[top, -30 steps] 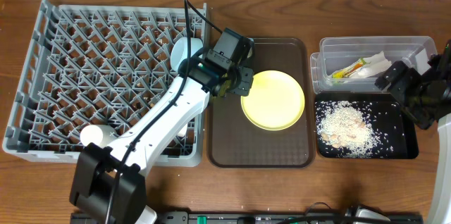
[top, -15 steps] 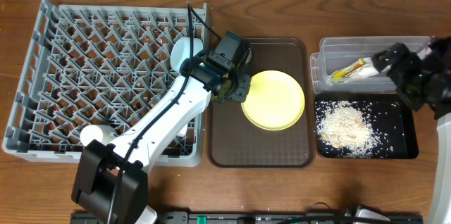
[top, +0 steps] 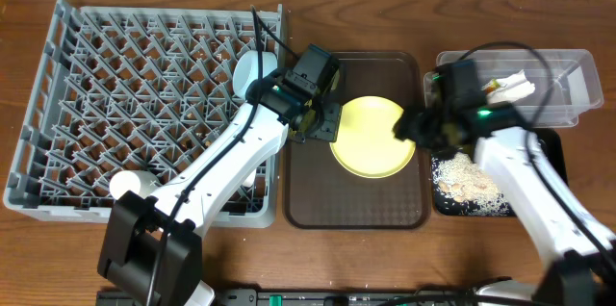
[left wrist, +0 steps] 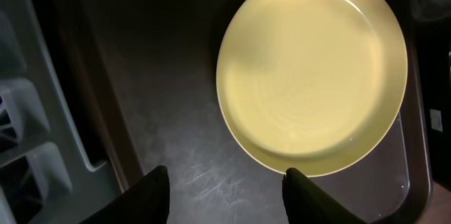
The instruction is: Sort waste into correct bins and load items into the dishwasher
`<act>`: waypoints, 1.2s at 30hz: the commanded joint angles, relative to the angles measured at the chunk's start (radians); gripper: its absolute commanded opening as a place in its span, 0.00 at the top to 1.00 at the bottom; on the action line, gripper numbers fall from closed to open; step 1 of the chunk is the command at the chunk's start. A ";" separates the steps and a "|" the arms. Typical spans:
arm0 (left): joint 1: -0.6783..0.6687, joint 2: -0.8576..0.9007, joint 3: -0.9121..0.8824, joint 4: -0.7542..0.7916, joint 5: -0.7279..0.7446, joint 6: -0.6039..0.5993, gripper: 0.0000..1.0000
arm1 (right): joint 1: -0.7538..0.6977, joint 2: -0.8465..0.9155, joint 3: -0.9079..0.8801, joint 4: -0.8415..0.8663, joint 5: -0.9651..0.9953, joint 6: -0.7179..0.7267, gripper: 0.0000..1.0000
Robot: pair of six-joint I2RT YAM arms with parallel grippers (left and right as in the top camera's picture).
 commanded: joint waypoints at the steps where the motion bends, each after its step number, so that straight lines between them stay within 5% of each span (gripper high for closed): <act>1: 0.003 -0.018 -0.006 -0.012 -0.002 -0.013 0.44 | 0.044 0.081 -0.030 0.041 0.056 0.089 0.36; 12: 0.003 -0.018 -0.006 -0.016 -0.002 -0.013 0.42 | 0.060 0.278 -0.030 0.025 0.048 0.196 0.69; 27: 0.003 -0.018 -0.006 -0.019 -0.003 -0.013 0.41 | 0.058 0.098 0.001 -0.125 0.058 0.095 0.56; 36: 0.003 -0.018 -0.006 -0.024 -0.003 -0.013 0.41 | 0.074 0.158 -0.082 -0.088 0.108 0.143 0.60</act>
